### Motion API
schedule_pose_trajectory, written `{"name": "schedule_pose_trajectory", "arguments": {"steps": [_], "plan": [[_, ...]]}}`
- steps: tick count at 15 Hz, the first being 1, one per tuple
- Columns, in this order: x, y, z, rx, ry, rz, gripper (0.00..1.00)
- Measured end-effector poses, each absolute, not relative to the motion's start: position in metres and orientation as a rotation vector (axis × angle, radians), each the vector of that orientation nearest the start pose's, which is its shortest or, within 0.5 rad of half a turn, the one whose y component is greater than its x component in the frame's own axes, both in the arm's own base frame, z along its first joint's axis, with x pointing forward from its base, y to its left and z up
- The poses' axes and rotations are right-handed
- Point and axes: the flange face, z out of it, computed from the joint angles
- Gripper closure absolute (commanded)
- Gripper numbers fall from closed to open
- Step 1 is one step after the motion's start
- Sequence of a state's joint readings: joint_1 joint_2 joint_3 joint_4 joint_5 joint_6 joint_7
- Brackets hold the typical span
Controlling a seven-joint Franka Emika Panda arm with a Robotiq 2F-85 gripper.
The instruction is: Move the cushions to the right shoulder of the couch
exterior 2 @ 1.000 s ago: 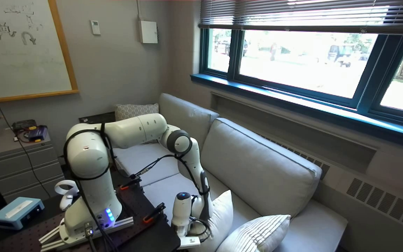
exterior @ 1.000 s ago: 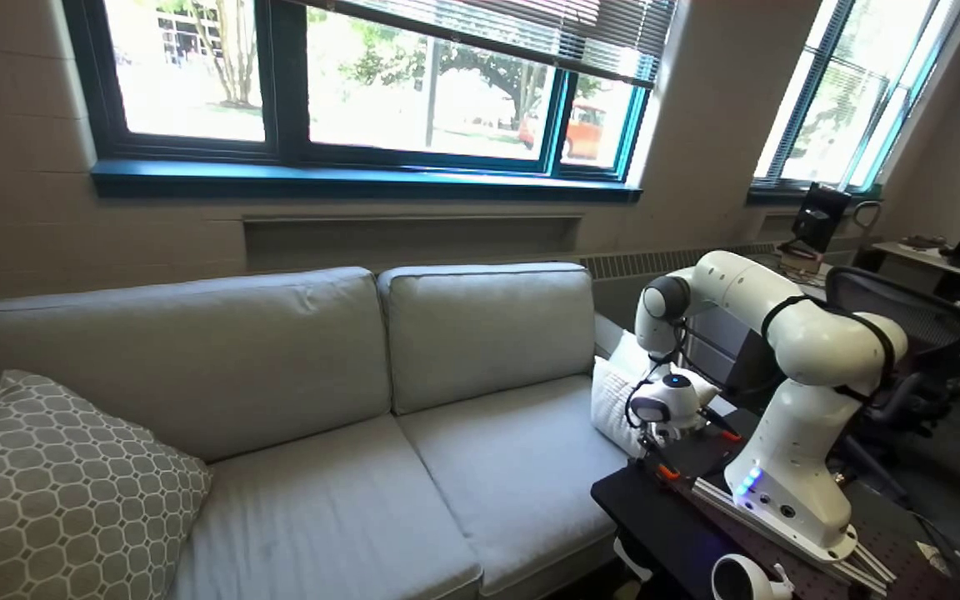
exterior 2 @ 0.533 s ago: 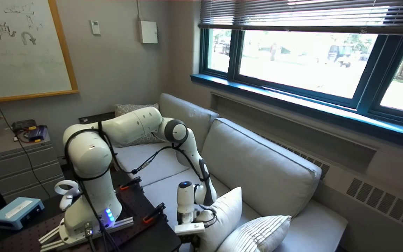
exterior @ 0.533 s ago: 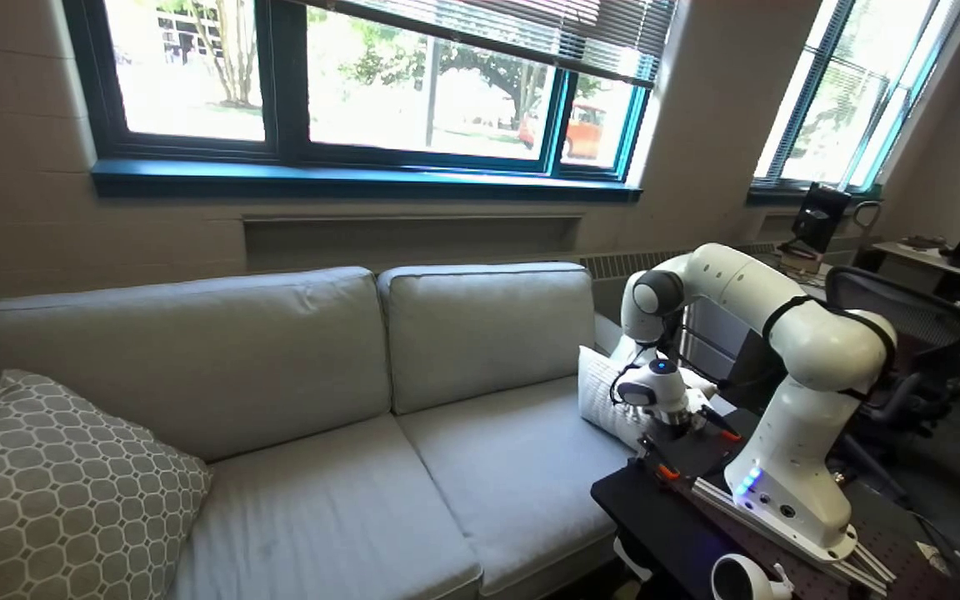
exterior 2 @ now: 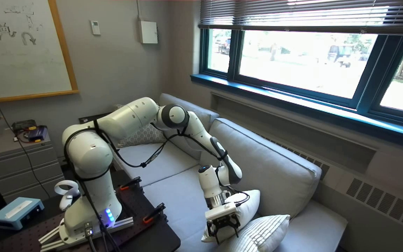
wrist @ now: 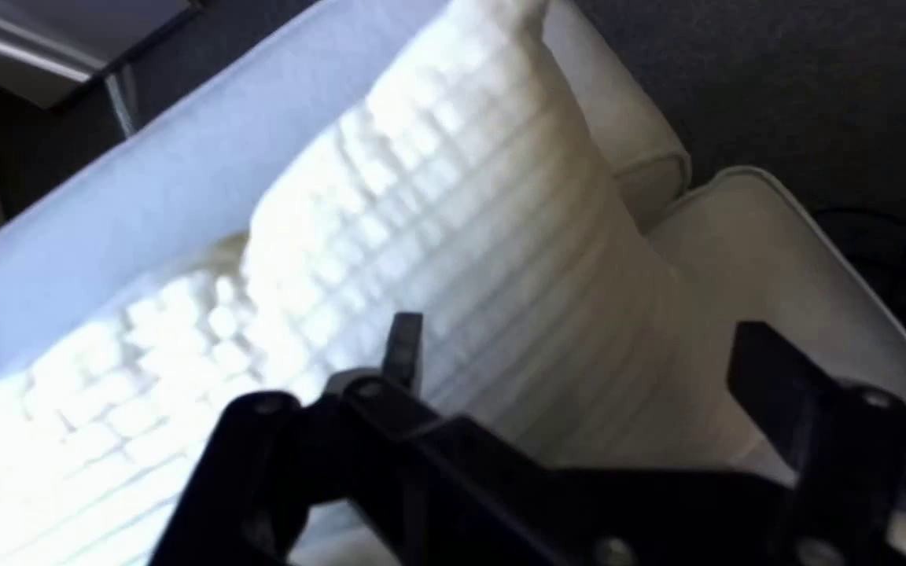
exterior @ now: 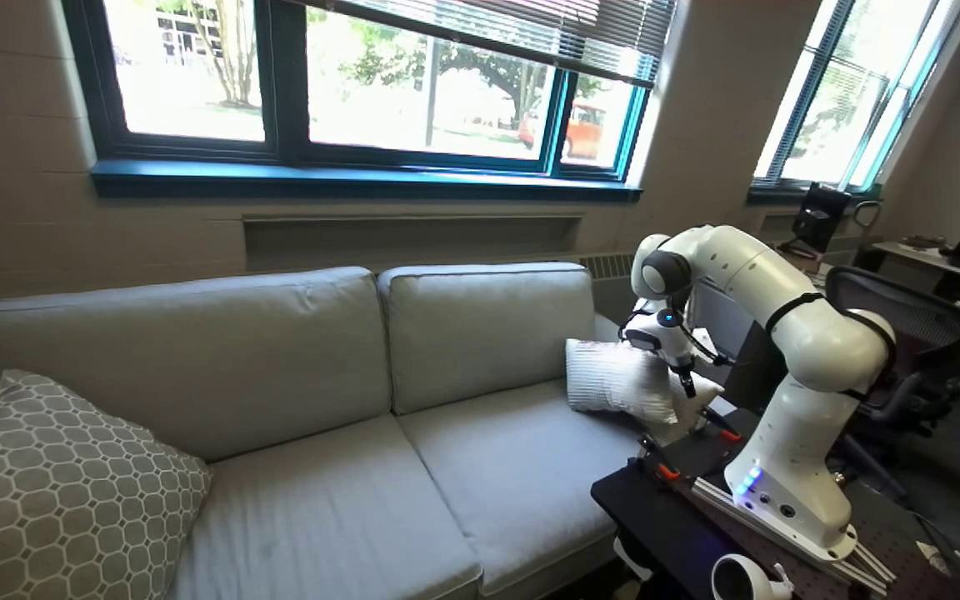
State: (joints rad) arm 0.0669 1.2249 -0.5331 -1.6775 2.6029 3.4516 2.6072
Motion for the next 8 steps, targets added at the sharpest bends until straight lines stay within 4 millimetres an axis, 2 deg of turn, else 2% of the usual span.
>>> {"name": "schedule_pose_trajectory", "arguments": {"steps": [2,4,6,8], "plan": [[0.403,-0.319,0.023,2.291,1.079,-0.44,0.0],[0.4,-0.329,0.024,2.31,1.047,-0.427,0.0],[0.401,-0.329,0.022,2.323,1.041,-0.415,0.0],[0.41,-0.32,0.016,2.336,1.055,-0.38,0.0]]}}
